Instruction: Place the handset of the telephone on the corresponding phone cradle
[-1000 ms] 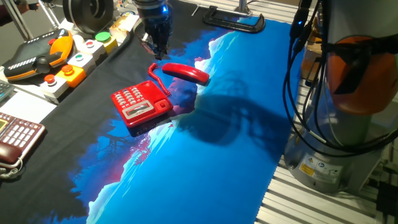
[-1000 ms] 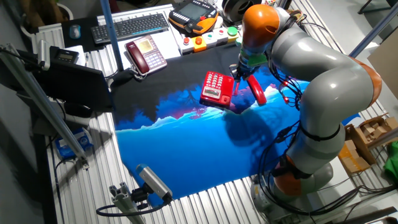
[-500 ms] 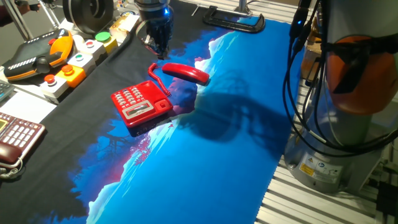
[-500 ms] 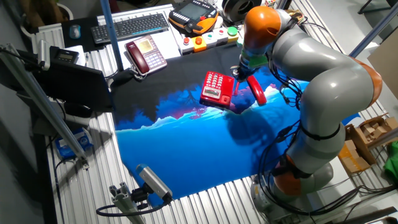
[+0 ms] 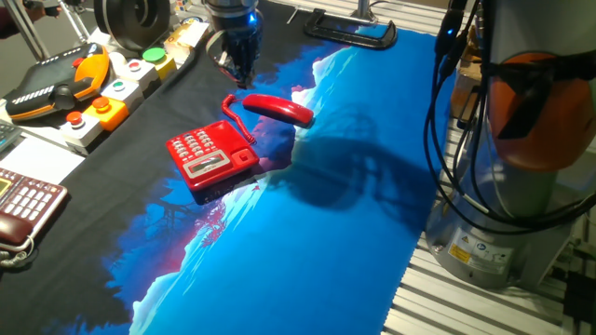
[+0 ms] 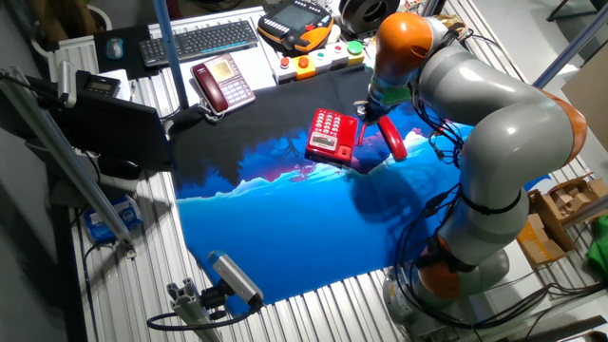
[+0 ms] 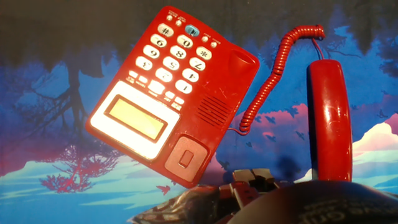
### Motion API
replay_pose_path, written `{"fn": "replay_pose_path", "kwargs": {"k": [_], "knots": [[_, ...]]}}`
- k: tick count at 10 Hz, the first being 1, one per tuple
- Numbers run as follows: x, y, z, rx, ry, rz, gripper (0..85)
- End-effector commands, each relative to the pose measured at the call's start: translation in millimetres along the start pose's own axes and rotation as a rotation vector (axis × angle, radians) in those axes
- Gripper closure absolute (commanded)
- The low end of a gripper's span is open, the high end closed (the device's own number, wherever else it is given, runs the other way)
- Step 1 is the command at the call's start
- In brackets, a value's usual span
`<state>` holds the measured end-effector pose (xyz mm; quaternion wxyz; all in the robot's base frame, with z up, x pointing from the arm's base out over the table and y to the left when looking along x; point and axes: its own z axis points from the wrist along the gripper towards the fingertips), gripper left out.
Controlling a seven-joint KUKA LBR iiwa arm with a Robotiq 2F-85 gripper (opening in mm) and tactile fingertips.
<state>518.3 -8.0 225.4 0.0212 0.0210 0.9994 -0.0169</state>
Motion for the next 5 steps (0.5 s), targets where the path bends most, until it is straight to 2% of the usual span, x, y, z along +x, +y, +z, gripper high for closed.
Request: {"fn": "replay_pose_path", "kwargs": {"k": [1, 5], "knots": [[-0.2, 0.2, -1.0, -0.006, -0.001, 0.014, 84.3], [-5.4, 12.7, -7.3, 0.012, 0.005, 0.087, 84.3]]}}
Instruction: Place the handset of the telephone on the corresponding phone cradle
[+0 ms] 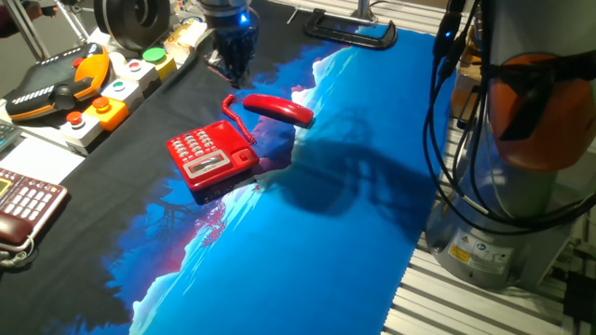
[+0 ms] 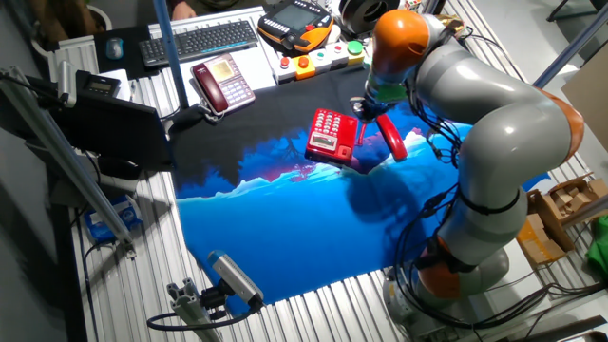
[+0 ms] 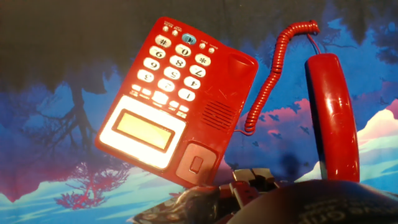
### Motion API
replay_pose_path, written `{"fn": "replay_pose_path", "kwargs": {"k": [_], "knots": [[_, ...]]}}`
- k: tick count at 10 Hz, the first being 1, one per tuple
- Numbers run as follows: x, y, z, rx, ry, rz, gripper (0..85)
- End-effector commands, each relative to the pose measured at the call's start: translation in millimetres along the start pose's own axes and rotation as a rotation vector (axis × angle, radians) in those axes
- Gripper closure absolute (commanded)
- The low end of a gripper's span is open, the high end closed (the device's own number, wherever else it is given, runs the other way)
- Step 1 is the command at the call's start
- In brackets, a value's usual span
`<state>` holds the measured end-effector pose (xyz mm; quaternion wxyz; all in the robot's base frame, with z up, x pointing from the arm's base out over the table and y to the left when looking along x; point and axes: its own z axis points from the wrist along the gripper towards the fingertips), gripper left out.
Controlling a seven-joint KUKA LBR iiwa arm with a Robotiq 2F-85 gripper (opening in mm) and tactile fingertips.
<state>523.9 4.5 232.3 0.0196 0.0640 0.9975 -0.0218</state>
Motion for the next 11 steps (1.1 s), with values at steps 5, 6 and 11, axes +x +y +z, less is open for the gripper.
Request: {"fn": "replay_pose_path", "kwargs": {"k": [5, 6, 11], "knots": [[-1.1, -40.5, 23.8, -0.040, -0.010, -0.065, 84.3], [-1.7, -50.7, 27.2, -0.033, -0.009, -0.070, 84.3], [4.7, -90.5, 38.5, -0.021, 0.010, -0.080, 84.3]]}}
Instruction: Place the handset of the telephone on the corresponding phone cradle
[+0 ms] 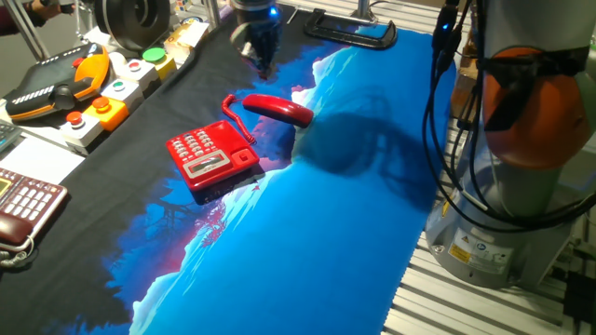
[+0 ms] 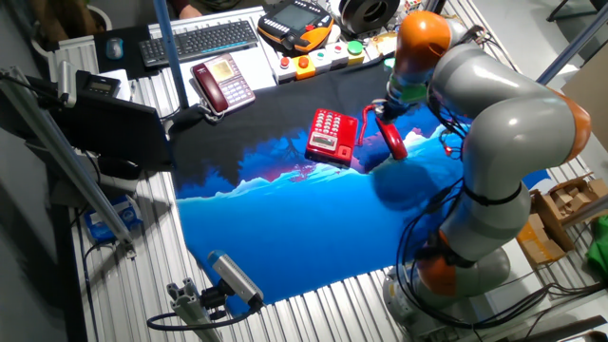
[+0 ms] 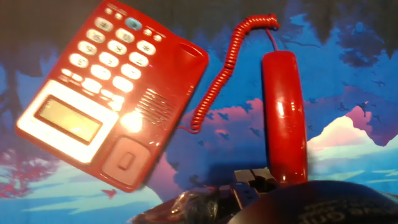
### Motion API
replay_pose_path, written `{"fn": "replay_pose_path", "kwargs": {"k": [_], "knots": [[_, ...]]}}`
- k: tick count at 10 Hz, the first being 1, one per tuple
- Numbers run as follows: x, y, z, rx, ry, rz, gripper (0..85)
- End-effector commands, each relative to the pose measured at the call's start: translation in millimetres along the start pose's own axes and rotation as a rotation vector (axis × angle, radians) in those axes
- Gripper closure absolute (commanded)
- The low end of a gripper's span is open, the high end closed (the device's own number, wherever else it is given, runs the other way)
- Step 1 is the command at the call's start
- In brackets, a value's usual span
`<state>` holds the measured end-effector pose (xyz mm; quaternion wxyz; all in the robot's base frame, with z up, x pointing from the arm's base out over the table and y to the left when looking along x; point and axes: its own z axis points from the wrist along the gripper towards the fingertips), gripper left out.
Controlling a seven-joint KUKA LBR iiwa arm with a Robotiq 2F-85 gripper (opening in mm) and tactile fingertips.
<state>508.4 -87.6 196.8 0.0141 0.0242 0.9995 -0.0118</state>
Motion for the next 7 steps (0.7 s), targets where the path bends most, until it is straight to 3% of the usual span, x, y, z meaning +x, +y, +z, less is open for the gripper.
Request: {"fn": "replay_pose_path", "kwargs": {"k": [1, 7], "knots": [[1.3, -2.8, 2.1, -0.001, 0.000, -0.003, 84.3], [7.7, -16.8, 13.3, 0.003, 0.002, 0.014, 84.3]]}}
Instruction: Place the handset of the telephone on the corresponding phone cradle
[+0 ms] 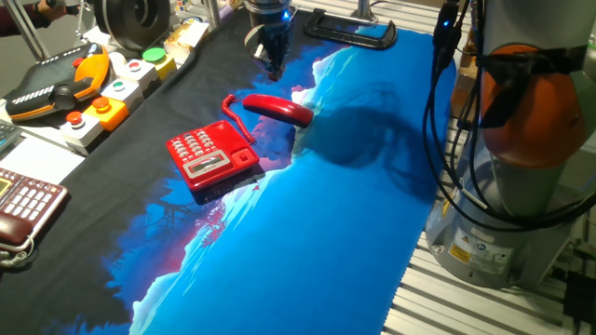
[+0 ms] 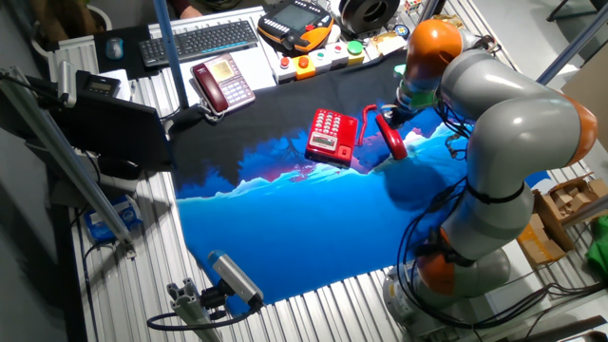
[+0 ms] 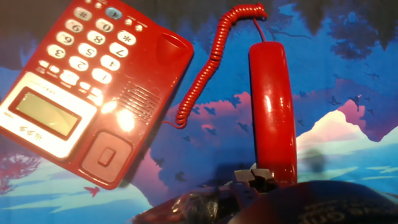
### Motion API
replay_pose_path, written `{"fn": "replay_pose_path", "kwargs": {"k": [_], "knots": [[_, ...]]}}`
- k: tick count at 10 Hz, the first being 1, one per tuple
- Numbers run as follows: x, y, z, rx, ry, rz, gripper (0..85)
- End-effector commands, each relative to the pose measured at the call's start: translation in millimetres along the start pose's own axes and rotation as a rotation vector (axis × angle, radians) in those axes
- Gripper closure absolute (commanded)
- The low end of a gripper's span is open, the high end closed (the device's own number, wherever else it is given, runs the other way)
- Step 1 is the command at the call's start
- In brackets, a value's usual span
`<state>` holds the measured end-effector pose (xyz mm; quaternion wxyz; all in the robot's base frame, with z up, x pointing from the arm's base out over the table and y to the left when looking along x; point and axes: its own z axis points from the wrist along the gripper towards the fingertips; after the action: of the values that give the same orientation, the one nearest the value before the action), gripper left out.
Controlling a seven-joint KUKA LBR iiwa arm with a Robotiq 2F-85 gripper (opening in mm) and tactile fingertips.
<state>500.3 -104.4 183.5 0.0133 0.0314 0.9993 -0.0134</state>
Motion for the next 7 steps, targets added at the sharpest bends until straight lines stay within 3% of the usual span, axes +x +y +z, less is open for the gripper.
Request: {"fn": "replay_pose_path", "kwargs": {"k": [1, 7], "knots": [[0.3, -0.7, 0.5, 0.003, -0.001, 0.005, 84.3], [0.3, -0.7, 0.5, 0.002, 0.021, 0.024, 84.3]]}}
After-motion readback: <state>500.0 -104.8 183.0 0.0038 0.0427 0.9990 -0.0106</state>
